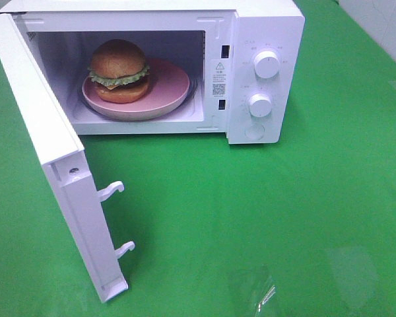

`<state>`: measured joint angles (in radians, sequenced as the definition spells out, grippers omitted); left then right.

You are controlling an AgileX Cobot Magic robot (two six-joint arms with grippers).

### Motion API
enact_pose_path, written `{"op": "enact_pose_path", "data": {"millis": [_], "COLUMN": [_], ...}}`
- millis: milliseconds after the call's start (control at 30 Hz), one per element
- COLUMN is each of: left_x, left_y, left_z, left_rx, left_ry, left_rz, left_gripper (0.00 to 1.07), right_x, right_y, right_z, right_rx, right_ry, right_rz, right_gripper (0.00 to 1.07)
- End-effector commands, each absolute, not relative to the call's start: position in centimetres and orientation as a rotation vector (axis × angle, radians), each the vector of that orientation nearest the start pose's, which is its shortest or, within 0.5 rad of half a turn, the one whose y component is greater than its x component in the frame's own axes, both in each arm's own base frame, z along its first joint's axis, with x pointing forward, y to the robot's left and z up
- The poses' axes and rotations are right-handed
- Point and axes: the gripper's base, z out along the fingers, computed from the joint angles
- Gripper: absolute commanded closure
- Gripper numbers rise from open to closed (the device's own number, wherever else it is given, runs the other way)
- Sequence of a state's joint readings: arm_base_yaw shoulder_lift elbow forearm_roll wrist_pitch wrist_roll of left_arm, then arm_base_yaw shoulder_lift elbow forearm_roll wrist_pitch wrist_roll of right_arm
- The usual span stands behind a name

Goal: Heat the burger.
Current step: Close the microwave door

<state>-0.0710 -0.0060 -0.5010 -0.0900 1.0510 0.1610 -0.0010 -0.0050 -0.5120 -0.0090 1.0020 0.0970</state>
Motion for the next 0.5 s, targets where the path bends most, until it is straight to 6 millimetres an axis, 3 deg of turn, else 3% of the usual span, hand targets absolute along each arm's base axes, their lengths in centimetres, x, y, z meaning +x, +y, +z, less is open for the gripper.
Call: {"op": "enact_pose_path", "data": {"millis": [33, 500], "left_x": [-0.83, -0.85], "left_y": [-0.69, -0.56], "left_z": [27.87, 28.19], "left_rx": [0.233, 0.208], "left_ry": [1.982, 1.971], "left_rz": [-0.059, -0.054], "left_gripper": [0.09, 0.09], "right_x": [-0.82, -0.82], "right_y": [-0.07, -0.07], "right_z": [28.42, 28.42], "right_rx": [0.089, 0.088], "right_ry": [1.947, 1.947], "right_rz": [0.04, 0.04], "right_gripper": [0.31, 0.31]}}
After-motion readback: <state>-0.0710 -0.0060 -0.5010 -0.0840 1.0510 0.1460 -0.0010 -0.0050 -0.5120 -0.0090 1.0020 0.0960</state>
